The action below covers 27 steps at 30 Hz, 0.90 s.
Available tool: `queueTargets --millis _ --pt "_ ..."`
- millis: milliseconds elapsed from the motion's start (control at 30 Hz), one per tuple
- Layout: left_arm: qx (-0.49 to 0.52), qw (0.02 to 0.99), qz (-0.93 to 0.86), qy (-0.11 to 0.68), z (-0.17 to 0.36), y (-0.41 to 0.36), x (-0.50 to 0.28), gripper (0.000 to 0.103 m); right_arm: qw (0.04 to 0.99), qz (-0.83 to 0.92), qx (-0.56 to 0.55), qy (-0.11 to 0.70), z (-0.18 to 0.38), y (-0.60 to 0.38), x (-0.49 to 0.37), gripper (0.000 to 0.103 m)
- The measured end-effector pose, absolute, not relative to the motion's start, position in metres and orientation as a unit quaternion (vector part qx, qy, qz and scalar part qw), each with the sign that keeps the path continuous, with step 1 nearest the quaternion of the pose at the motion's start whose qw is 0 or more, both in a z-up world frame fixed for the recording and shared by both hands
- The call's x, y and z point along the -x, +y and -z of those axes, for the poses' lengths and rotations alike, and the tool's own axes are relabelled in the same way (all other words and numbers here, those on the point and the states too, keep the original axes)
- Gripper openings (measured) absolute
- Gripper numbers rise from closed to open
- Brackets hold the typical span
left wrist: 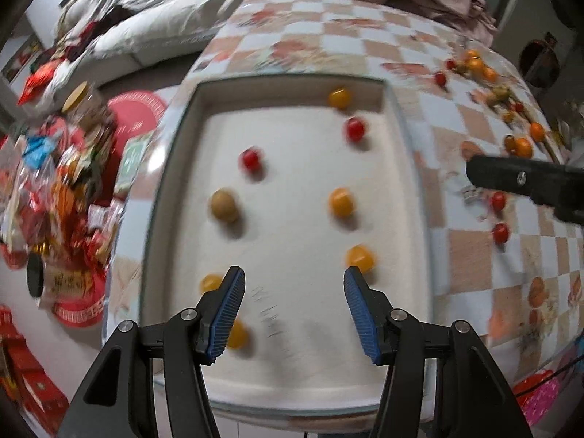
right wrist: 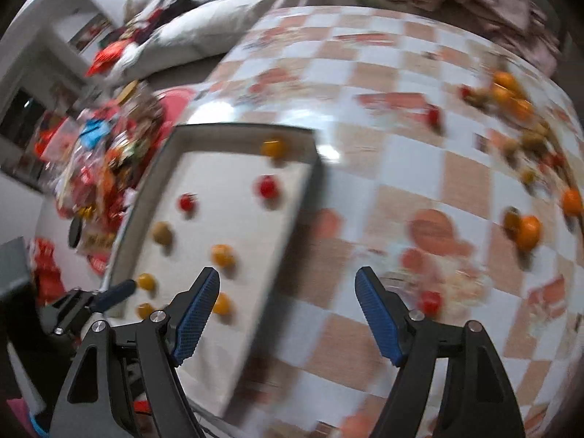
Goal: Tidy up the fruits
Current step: 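Grasp a red cherry tomato with the left gripper while the right grasps a yellow one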
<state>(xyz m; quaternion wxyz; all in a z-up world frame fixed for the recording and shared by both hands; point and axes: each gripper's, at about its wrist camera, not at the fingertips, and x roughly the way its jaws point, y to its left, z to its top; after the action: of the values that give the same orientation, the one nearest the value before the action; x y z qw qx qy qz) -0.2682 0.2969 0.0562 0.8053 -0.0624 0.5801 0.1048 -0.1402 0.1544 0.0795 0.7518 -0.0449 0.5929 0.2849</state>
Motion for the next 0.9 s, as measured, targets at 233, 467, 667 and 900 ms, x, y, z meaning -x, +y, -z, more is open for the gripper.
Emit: queueTargets --millis 233,467,667,900 --pt "0.04 0.817 -0.06 0.572 -0.069 0.252 0.231 0.058 0.758 -0.215 0.027 0.615 -0.06 0.077 0.135 0.08" --pt "0.025 0.817 -0.019 0.576 -0.067 0.213 0.203 0.058 0.756 -0.182 0.016 0.628 -0.046 0.036 0.137 0.08" --pt "0.03 0.81 0.008 0.586 -0.057 0.176 0.185 0.058 0.765 -0.154 -0.012 0.625 -0.046 0.001 0.118 0.08" --pt "0.036 0.802 0.009 0.596 -0.04 0.142 0.163 0.058 0.787 -0.133 -0.033 0.602 -0.057 -0.033 0.067 0.08"
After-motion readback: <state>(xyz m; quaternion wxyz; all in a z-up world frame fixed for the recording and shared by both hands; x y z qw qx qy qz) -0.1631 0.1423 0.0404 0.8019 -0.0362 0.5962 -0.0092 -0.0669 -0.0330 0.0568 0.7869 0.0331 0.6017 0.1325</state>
